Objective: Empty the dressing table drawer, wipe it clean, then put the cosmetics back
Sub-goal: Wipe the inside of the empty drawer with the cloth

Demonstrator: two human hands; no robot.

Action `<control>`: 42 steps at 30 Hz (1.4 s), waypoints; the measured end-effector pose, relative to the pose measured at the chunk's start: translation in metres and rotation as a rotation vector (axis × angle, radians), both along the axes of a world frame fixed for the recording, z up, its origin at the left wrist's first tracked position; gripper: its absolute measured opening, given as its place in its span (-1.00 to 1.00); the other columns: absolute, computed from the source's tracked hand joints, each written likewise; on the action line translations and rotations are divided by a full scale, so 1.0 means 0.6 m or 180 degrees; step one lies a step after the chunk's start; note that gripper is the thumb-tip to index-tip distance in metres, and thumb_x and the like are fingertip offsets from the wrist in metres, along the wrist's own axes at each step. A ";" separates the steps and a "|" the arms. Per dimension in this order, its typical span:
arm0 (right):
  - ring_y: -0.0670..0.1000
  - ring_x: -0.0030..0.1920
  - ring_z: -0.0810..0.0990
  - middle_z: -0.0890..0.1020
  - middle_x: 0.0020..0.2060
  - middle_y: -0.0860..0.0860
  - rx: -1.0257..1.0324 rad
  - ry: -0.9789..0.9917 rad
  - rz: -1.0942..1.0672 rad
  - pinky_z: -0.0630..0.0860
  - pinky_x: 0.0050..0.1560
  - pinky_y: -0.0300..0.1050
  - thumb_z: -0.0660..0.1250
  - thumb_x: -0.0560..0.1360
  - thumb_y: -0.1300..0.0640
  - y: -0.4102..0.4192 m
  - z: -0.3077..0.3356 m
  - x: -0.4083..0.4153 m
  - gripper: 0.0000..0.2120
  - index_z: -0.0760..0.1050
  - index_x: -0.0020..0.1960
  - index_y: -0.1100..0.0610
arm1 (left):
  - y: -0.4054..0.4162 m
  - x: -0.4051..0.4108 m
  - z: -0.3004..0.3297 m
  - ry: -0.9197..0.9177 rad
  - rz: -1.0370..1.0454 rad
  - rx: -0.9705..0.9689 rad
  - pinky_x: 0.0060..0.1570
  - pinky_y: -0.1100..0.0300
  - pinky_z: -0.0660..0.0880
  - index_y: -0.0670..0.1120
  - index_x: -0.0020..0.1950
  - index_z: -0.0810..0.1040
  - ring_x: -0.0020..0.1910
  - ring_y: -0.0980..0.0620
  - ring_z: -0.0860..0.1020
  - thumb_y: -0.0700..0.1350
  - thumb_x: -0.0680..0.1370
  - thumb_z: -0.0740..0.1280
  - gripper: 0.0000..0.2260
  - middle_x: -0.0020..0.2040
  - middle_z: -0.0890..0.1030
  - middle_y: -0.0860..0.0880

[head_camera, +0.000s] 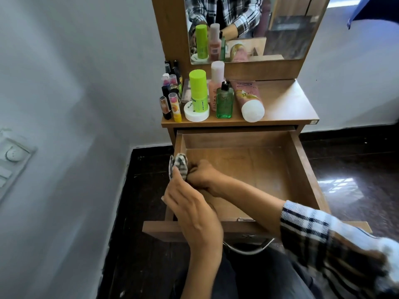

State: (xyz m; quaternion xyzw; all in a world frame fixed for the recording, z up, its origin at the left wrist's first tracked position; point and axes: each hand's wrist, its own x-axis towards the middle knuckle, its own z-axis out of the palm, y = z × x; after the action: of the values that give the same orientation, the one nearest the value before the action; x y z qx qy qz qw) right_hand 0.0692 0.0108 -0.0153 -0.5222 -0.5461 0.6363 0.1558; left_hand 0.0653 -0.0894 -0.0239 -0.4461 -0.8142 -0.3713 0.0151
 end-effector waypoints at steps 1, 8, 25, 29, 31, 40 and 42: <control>0.01 -0.10 0.59 0.64 -0.04 0.17 0.0020 0.0057 -0.0228 0.55 0.00 -0.12 0.34 0.46 0.34 0.018 -0.002 -0.009 -0.91 0.55 -0.07 0.20 | -0.001 0.000 -0.001 0.0007 -0.0013 -0.0010 0.12 -0.17 0.48 -0.25 0.46 0.14 0.23 -0.17 0.37 -0.40 0.46 0.32 -0.37 0.28 0.42 -0.25; 0.08 0.13 0.59 0.64 0.10 0.13 0.0162 -0.0009 -0.1101 0.49 0.13 -0.17 0.35 0.49 0.21 0.108 -0.027 -0.043 -0.77 0.56 0.14 0.21 | -0.003 -0.001 -0.001 -0.0050 -0.0042 0.0002 0.15 -0.16 0.46 -0.23 0.48 0.11 0.26 -0.14 0.34 -0.37 0.45 0.20 -0.39 0.30 0.40 -0.21; 0.16 0.10 0.59 0.57 0.12 0.24 -0.0118 -0.0271 0.0043 0.54 0.16 0.07 0.23 0.51 0.31 0.062 0.024 -0.030 -0.70 0.39 0.23 0.32 | -0.001 0.001 0.005 -0.0021 0.0031 0.0173 0.17 -0.08 0.47 -0.24 0.42 0.23 0.24 -0.15 0.40 -0.33 0.51 0.17 -0.54 0.30 0.41 -0.22; 0.18 0.13 0.56 0.57 0.14 0.23 0.0200 -0.0416 -0.0032 0.52 0.17 0.04 0.15 0.55 0.22 0.054 0.001 -0.023 -0.73 0.44 0.19 0.31 | -0.006 -0.001 0.012 -0.0231 -0.0155 0.0692 0.18 0.06 0.48 -0.24 0.38 0.30 0.22 -0.08 0.45 -0.47 0.48 0.16 -0.53 0.23 0.45 -0.20; 0.18 0.13 0.55 0.58 0.13 0.24 0.0323 -0.0606 0.0248 0.52 0.17 0.04 0.14 0.54 0.24 0.043 -0.004 -0.015 -0.72 0.48 0.18 0.32 | -0.014 -0.006 0.017 -0.0745 -0.0258 0.1117 0.21 0.13 0.47 -0.22 0.37 0.31 0.25 -0.03 0.47 -0.49 0.48 0.13 -0.53 0.23 0.46 -0.15; 0.20 0.11 0.60 0.59 0.11 0.26 0.0225 -0.0770 0.1105 0.56 0.14 0.07 0.15 0.54 0.31 -0.019 0.010 0.004 -0.73 0.42 0.21 0.33 | -0.038 -0.120 0.022 -0.2320 0.0249 0.1450 -0.07 0.37 0.48 -0.06 0.32 0.27 0.02 0.17 0.55 -0.41 0.57 0.11 -0.61 0.11 0.43 0.10; 0.16 0.06 0.62 0.61 0.08 0.23 0.0324 -0.0679 0.0869 0.59 0.07 0.01 0.21 0.52 0.27 -0.013 0.015 0.003 -0.75 0.44 0.18 0.31 | -0.036 -0.119 0.024 -0.2085 0.0090 0.1121 -0.07 0.38 0.46 -0.03 0.35 0.25 0.02 0.21 0.54 -0.44 0.55 0.06 -0.55 0.16 0.41 0.07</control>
State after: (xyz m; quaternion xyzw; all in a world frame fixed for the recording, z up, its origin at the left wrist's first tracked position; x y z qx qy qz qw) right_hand 0.0708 0.0029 -0.0062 -0.4991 -0.6569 0.5640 0.0354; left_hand -0.0061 -0.1113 -0.0094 -0.2829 -0.7055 -0.6286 -0.1646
